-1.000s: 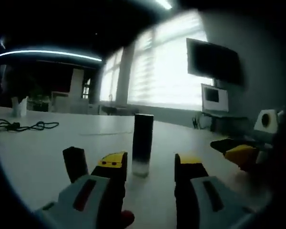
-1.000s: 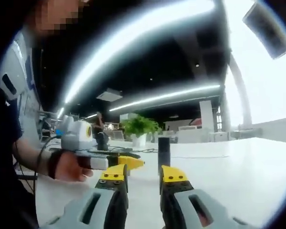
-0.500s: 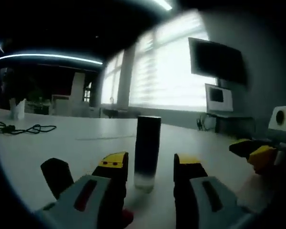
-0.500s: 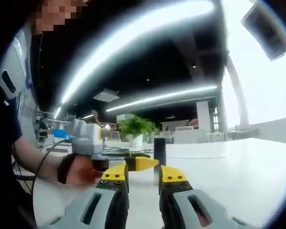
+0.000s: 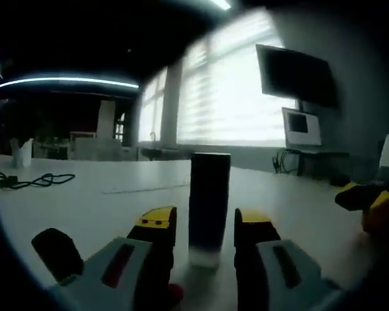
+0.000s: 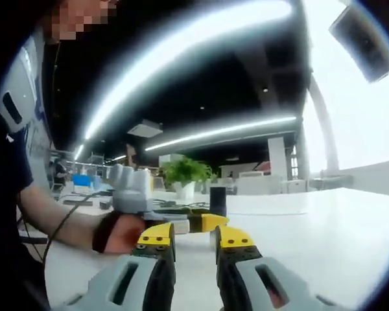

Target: Pick up cosmetic bottle twist off cap place on table pick up cap screw tight cap place on table

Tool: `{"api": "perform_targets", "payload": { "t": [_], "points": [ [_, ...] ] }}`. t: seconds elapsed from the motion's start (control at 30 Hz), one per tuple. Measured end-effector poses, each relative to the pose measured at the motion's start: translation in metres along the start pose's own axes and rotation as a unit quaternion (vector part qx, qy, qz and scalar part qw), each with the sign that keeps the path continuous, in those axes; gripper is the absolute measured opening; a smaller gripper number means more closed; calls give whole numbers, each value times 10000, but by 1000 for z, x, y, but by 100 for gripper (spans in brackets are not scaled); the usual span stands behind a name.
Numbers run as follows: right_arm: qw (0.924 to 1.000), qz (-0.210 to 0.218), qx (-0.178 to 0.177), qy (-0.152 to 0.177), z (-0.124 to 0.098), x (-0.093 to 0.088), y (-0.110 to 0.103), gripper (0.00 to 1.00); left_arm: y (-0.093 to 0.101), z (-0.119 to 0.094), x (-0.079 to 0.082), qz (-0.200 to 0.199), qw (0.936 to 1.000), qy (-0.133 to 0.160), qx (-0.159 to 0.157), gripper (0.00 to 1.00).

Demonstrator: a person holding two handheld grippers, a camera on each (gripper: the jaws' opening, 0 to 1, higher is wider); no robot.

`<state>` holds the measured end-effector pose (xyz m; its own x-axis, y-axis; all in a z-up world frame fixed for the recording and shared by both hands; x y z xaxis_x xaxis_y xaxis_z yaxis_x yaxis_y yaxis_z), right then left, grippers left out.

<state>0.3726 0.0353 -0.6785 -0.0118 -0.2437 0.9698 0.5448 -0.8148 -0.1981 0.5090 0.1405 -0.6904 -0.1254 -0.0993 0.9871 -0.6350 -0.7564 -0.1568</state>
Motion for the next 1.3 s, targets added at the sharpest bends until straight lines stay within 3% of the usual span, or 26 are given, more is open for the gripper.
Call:
{"api": "perform_targets", "payload": {
  "t": [0.17,0.47,0.7,1.3],
  "points": [
    [10000,-41,-10,-21,0,-1,0,18,5,9,6,74,9998,176,-102,24],
    [10000,-36,-11,0,0,0,0,17,-2,22,-1,55,9998,77,-149,23],
    [10000,-56,12,-15,0,-1,0,17,-2,21,-1,28,9999,78,-115,16],
    [10000,-90,-16,-11,0,-1,1,15,14,9,2,120,9987,224,-439,15]
  ]
}}
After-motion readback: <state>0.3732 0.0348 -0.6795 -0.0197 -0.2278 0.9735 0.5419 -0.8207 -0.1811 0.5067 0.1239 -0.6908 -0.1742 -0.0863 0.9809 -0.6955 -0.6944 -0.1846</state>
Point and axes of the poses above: the point that each gripper's makers call its tool centre point, and the gripper's own axes: z roughly forward along the fingers, y roughly to its right, x roughly out of its top, the point moved 5 cm from there along -z, roughly backward along the fingers, and after that the axes turned 11 degrees about z, right-handed, at the moved point
